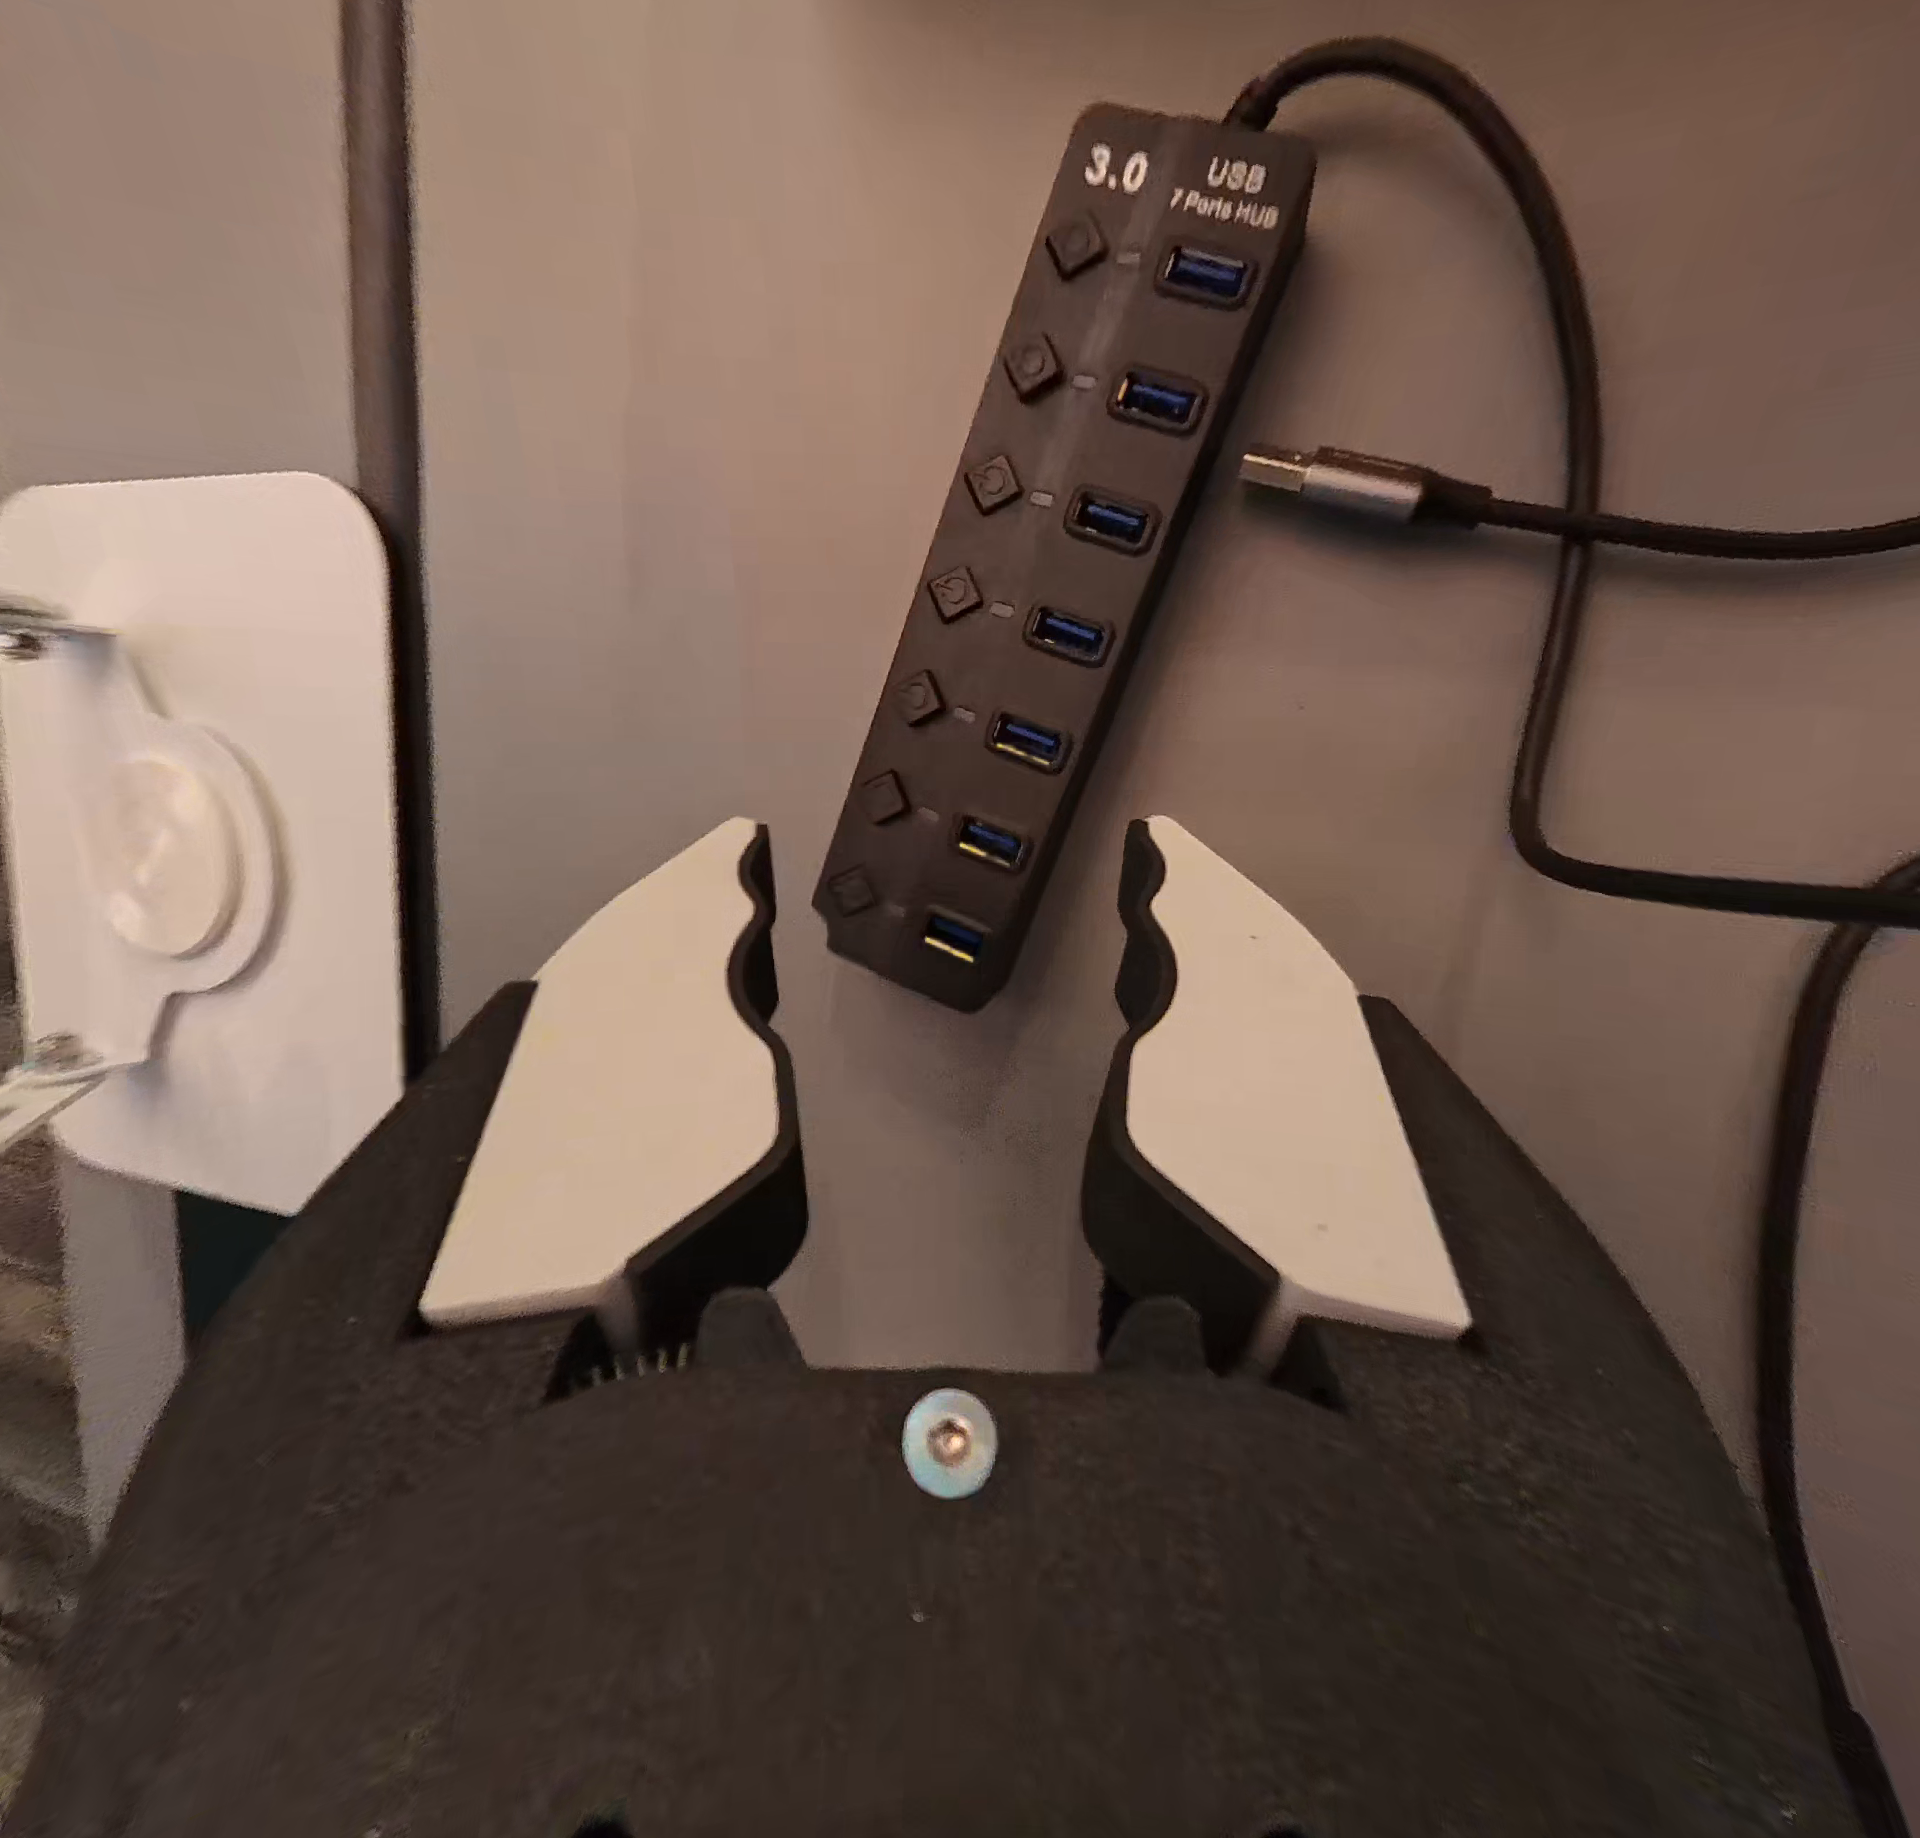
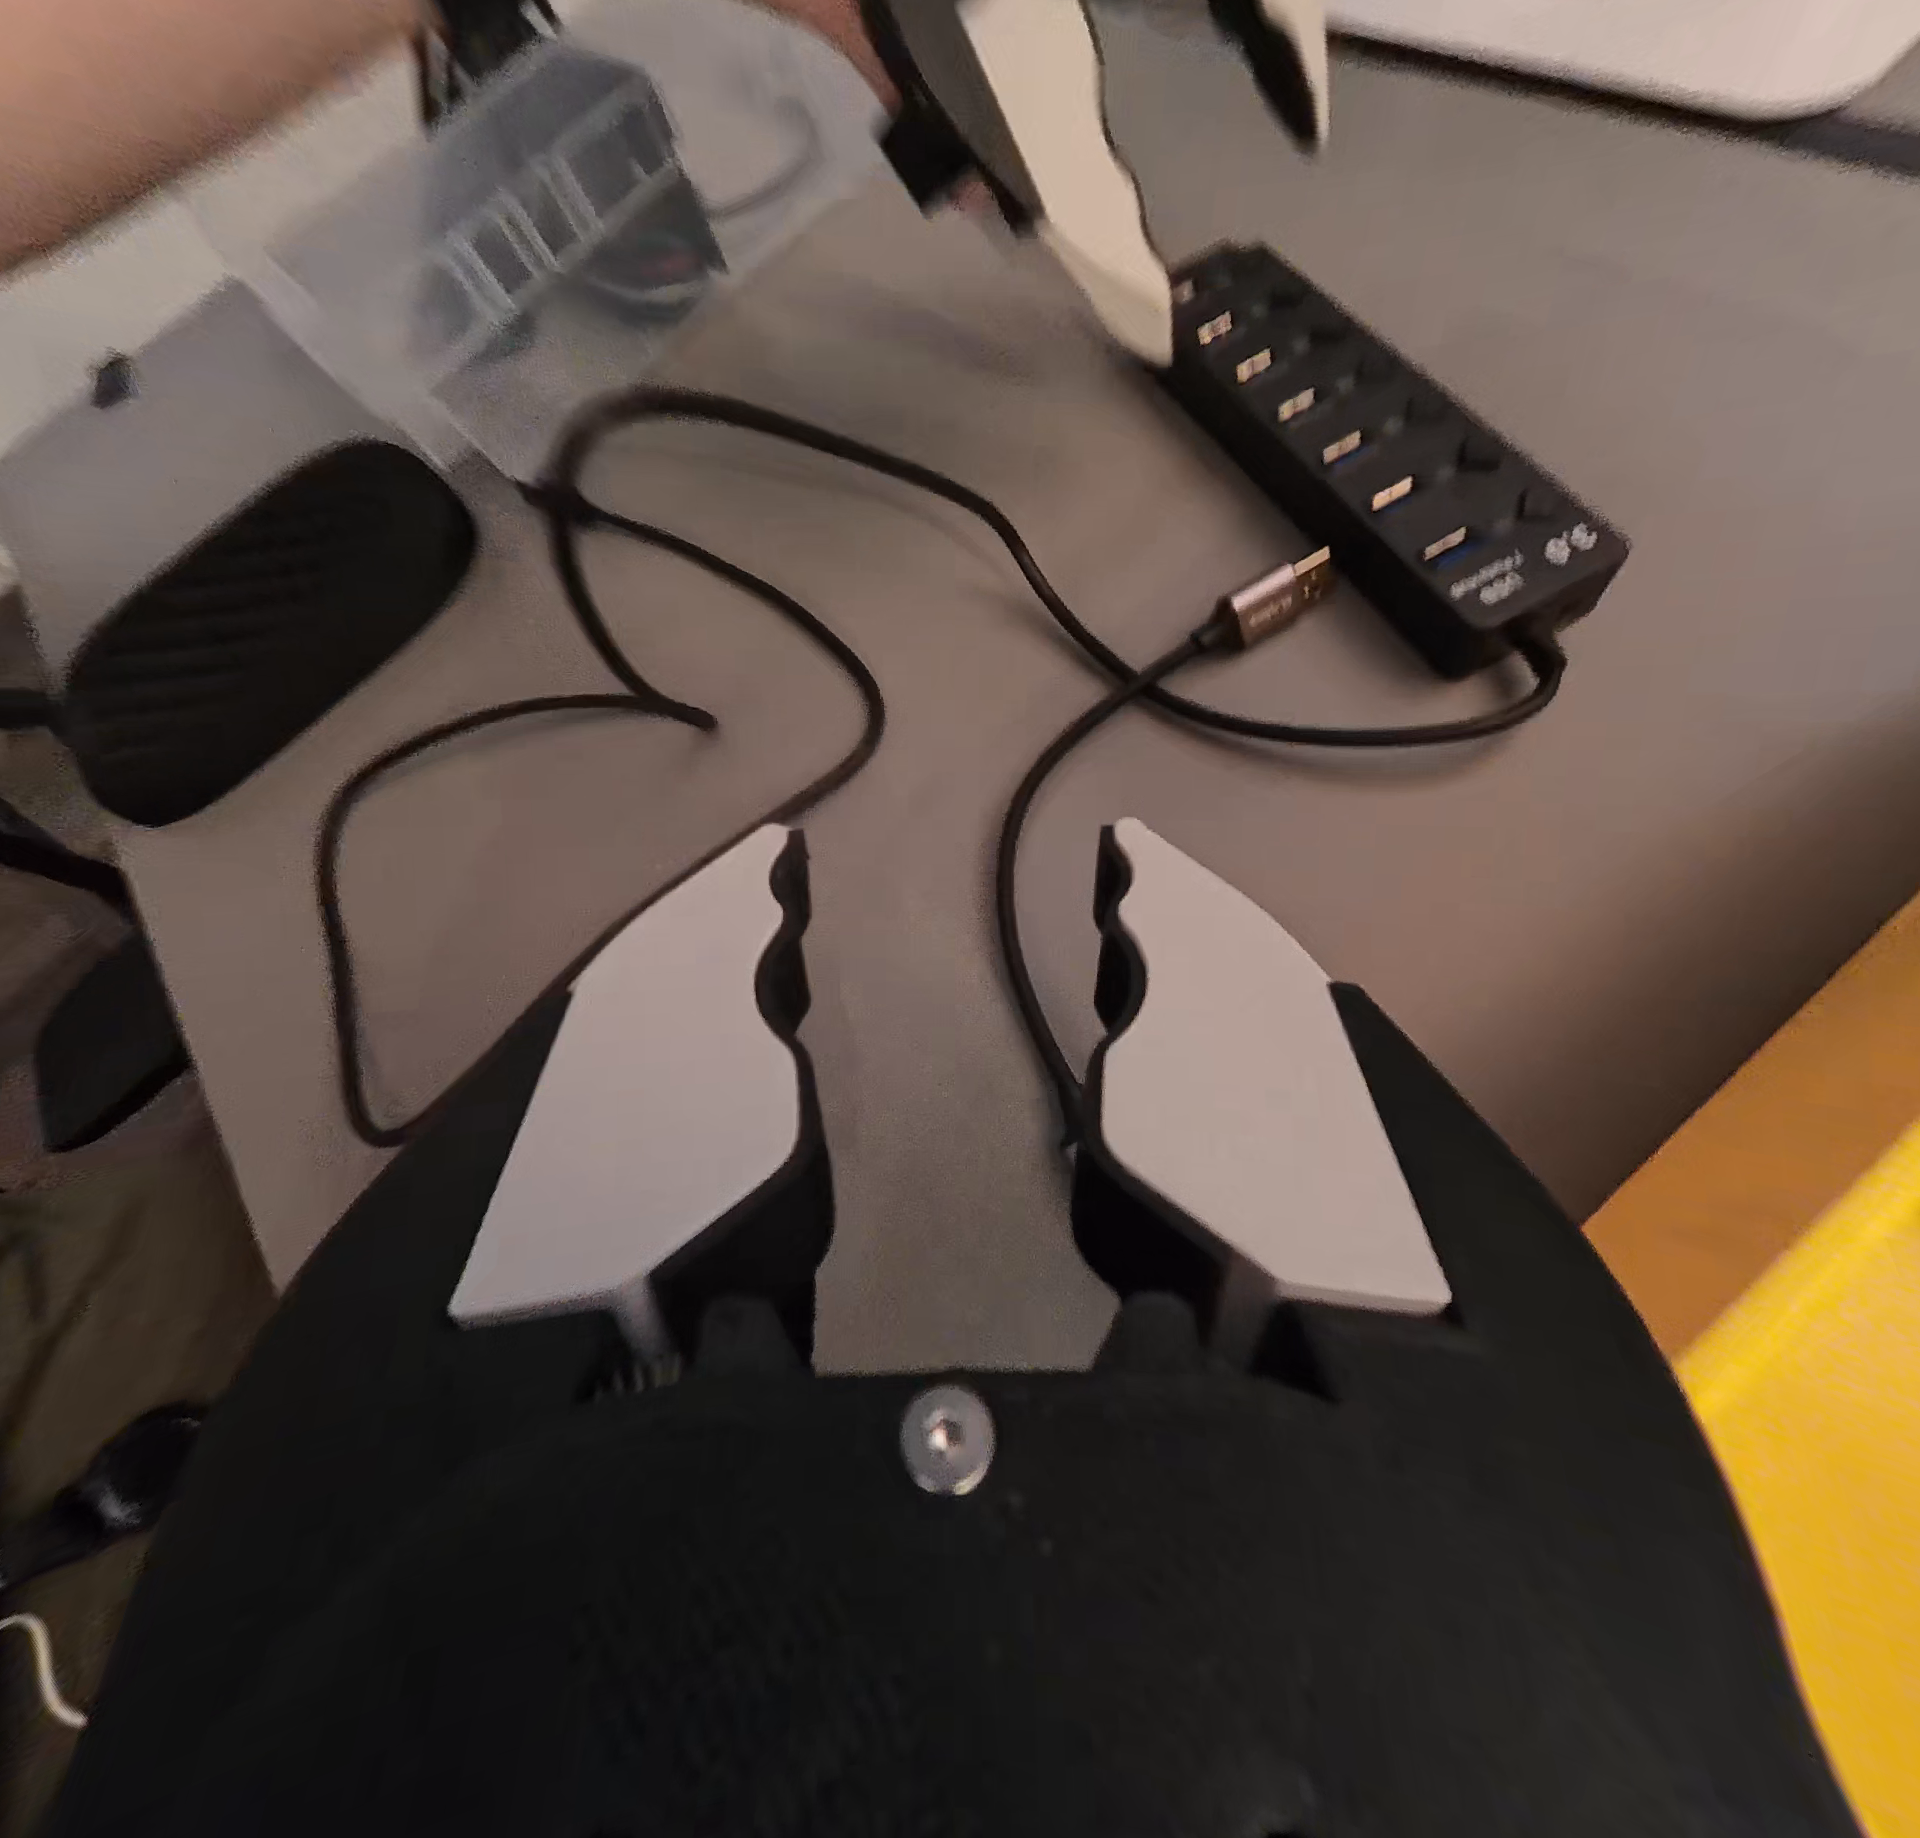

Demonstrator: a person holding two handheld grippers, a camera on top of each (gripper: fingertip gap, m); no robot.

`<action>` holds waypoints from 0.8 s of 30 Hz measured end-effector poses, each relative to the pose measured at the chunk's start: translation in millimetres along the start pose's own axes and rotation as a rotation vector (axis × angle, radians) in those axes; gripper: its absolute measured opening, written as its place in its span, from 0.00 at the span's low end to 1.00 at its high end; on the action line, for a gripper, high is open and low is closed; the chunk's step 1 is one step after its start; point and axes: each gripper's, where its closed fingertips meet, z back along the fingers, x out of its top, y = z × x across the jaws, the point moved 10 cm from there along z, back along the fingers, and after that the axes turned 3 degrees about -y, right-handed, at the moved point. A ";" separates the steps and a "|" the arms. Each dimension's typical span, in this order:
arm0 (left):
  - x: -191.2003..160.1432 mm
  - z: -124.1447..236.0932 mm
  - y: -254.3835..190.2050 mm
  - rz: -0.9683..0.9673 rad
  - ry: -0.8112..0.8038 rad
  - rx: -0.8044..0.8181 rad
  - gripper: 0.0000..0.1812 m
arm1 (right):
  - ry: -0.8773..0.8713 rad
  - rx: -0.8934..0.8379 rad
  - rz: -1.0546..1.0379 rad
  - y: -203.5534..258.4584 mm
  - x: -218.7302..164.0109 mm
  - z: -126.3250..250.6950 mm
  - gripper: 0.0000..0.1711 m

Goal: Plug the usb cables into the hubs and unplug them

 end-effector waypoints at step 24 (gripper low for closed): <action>-0.3 -26.3 9.1 0.062 0.148 -0.153 0.30 | -0.199 0.144 -0.027 4.4 9.8 8.5 0.31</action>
